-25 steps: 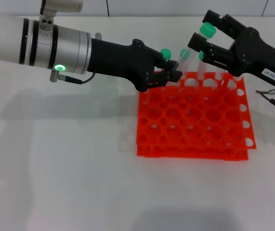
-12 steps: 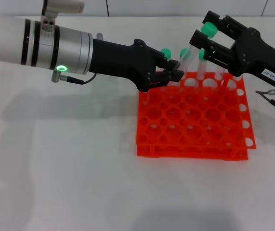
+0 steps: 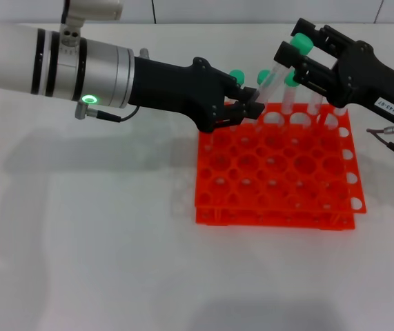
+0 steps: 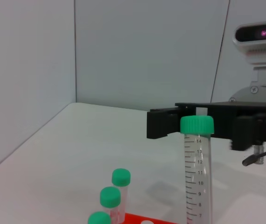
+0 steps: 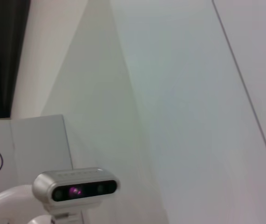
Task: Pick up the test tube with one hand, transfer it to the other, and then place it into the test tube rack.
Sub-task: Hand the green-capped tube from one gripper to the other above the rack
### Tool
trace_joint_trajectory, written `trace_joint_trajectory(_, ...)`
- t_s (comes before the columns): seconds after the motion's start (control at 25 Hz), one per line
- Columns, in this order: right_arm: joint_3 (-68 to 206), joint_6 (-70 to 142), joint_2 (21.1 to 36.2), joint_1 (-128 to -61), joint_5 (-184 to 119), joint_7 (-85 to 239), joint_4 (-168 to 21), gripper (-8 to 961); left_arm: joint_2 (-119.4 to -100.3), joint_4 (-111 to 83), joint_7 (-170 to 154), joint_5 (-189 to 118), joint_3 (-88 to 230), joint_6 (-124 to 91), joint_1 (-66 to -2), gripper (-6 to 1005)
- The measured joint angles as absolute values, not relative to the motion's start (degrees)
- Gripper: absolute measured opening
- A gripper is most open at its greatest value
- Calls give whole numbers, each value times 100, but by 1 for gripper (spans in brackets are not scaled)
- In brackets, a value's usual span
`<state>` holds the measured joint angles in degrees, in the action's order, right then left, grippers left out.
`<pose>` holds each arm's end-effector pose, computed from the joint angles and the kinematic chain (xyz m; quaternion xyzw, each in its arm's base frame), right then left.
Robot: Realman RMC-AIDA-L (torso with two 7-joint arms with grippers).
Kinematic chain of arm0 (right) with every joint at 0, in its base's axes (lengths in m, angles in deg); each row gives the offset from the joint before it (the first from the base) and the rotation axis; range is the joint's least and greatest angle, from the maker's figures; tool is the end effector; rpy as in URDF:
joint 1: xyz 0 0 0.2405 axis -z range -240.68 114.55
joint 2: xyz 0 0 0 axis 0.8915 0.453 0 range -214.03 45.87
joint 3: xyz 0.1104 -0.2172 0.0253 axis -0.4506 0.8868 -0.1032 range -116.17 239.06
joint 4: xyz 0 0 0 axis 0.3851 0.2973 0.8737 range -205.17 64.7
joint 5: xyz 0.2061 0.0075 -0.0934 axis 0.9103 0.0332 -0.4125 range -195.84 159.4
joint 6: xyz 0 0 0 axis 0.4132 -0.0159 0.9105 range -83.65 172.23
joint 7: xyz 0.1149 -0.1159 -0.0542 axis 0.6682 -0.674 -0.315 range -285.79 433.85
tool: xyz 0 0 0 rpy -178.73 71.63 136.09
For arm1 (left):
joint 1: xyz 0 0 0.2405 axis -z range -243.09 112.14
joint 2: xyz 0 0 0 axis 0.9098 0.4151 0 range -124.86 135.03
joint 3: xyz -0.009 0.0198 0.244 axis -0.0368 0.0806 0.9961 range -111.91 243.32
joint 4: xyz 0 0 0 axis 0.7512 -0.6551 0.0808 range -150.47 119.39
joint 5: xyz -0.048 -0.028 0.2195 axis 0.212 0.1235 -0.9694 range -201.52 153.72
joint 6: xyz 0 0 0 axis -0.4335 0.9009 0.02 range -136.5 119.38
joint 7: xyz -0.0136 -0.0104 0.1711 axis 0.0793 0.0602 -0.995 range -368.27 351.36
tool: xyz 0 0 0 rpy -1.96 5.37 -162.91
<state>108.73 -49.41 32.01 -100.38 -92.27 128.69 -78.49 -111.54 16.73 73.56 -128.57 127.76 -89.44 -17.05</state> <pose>0.1959 0.3618 -0.0195 -0.8310 0.1532 0.4985 0.1933 -0.1338 0.3987 -0.0640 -0.9789 -0.0737 -0.1871 0.0364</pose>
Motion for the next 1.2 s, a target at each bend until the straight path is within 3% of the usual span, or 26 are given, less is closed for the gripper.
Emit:
trace_joint_trajectory(0.08, 10866, -4876, 3202, -10037, -9225, 12910, -7852, 717, -11157, 1673, 7355, -12858, 12776, -8945, -1717, 275)
trace_joint_trajectory(0.28, 10851, -4853, 3209, -10011, -9220, 12881, -7872, 503, -11163, 1672, 7356, -12858, 12775, -8944, -1728, 279)
trace_joint_trajectory(0.6, 10848, -4849, 3212, -10009, -9222, 12866, -7877, 297, -11168, 1673, 7366, -12889, 12773, -8942, -1726, 285)
trace_joint_trajectory(1.2, 10836, -4904, 3181, -10031, -9191, 12913, -7915, 276, -11358, 2077, 7812, -12943, 12772, -8934, -1850, 297)
